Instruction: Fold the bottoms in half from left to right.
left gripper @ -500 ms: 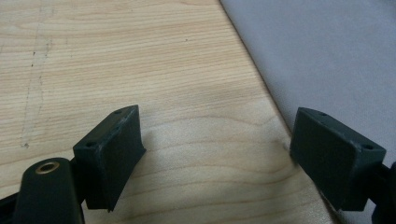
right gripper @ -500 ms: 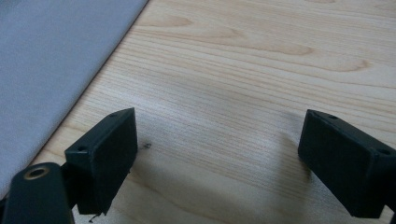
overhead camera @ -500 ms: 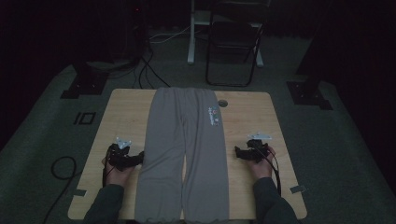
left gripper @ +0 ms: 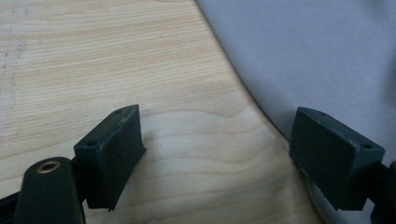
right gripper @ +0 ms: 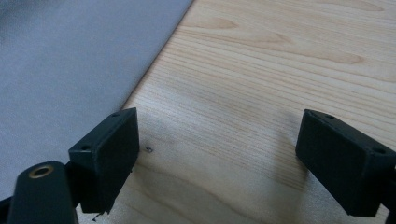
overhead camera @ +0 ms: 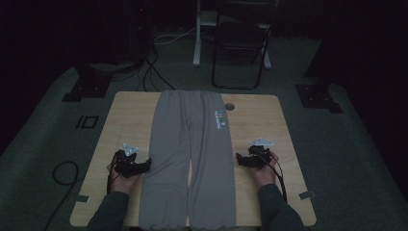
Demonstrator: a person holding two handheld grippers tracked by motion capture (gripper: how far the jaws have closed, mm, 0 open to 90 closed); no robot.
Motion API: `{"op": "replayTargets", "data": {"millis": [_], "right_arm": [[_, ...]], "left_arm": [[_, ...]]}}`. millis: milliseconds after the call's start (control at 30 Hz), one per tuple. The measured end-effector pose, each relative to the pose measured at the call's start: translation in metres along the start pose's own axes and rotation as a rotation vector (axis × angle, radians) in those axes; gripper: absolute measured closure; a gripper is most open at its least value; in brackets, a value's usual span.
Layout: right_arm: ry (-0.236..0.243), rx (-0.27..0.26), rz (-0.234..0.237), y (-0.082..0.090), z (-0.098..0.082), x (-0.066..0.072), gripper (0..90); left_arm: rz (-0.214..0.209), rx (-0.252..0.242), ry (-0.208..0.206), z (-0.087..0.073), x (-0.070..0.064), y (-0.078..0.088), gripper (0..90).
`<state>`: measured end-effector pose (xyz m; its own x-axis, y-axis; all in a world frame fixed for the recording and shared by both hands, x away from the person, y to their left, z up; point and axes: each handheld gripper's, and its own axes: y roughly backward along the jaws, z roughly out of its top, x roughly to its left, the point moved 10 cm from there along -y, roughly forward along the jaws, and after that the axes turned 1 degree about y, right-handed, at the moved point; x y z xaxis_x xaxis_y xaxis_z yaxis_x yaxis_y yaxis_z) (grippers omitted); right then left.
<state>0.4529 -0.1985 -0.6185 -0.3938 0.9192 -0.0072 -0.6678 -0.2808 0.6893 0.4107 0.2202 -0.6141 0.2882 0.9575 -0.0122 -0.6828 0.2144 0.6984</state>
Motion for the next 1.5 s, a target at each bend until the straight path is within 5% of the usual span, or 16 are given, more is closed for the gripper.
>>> {"op": "replayTargets", "data": {"millis": [100, 333, 600, 767, 833, 1000, 1167, 1233, 1367, 1500], "right_arm": [[0.0, 0.0, 0.0, 0.0, 0.0, 0.0, 13.1], [0.004, 0.0, 0.005, 0.0, 0.0, 0.001, 13.4], [0.005, 0.0, 0.005, 0.0, 0.0, 0.001, 13.4], [0.004, 0.0, 0.005, 0.0, 0.0, 0.001, 13.4], [0.004, 0.0, 0.005, 0.0, 0.0, 0.001, 13.4], [0.005, -0.001, 0.006, 0.0, 0.0, 0.001, 13.6], [0.005, -0.001, 0.006, 0.0, 0.0, 0.001, 13.6], [0.005, -0.001, 0.006, 0.0, 0.0, 0.001, 13.6], [0.005, -0.001, 0.006, 0.0, 0.0, 0.001, 13.6], [0.009, -0.001, 0.011, 0.0, 0.0, 0.002, 14.0]], "left_arm": [[-0.052, -0.006, 0.028, 0.0, -0.008, 0.004, 24.6], [-0.027, -0.005, -0.027, 0.0, -0.025, 0.003, 32.0], [-0.03, -0.008, 0.0, 0.0, -0.02, 0.007, 67.5], [-0.056, 0.0, 0.023, -0.001, -0.02, 0.009, 78.6], [-0.082, 0.001, 0.038, -0.002, -0.022, 0.01, 77.3], [-0.126, 0.008, 0.062, -0.01, -0.031, 0.019, 58.4], [-0.075, 0.011, 0.005, -0.016, -0.043, 0.023, 54.4], [-0.054, 0.013, -0.021, -0.015, -0.044, 0.022, 60.9], [-0.149, 0.014, 0.012, -0.01, -0.051, 0.019, 87.0], [-0.217, -0.033, -0.046, 0.008, -0.069, 0.026, 88.0]]}}
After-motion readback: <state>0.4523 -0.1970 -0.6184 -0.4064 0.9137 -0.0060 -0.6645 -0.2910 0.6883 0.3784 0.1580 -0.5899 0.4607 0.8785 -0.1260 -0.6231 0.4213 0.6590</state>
